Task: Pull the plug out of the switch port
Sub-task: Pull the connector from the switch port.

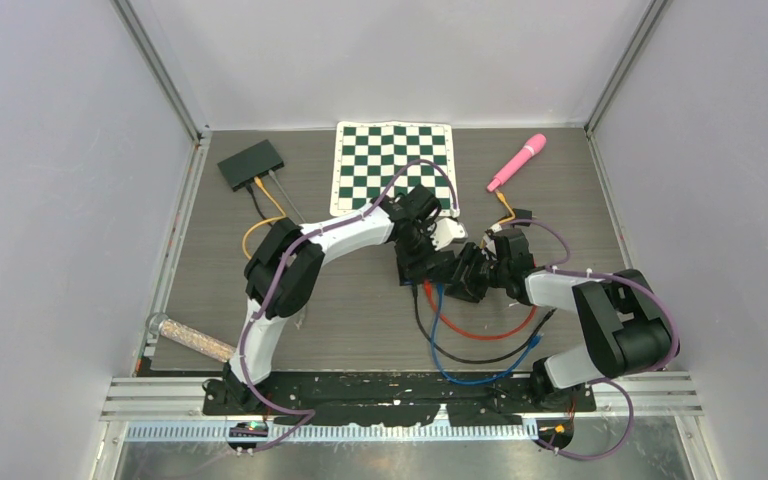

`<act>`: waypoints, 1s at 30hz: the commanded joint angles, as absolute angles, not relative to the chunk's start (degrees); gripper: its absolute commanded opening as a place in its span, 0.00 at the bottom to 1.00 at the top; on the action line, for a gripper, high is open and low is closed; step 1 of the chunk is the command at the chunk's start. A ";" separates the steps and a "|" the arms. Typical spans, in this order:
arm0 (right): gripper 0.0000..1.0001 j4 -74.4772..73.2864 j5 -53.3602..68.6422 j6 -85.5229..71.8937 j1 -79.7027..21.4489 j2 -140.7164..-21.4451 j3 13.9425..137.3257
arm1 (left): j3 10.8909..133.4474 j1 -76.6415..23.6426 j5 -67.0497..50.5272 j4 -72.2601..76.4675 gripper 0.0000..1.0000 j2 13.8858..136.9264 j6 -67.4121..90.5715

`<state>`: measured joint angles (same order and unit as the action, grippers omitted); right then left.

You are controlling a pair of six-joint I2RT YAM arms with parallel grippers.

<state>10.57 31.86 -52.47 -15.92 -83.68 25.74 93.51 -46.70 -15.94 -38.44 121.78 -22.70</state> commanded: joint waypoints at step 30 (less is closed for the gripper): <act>0.20 28.69 22.38 -59.34 -13.90 -93.48 18.95 | 91.46 -46.32 -19.04 -37.79 0.35 119.40 -21.97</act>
<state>33.10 32.34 -60.77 -14.41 -92.88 20.56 92.82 -45.78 -16.51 -36.93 121.64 -22.70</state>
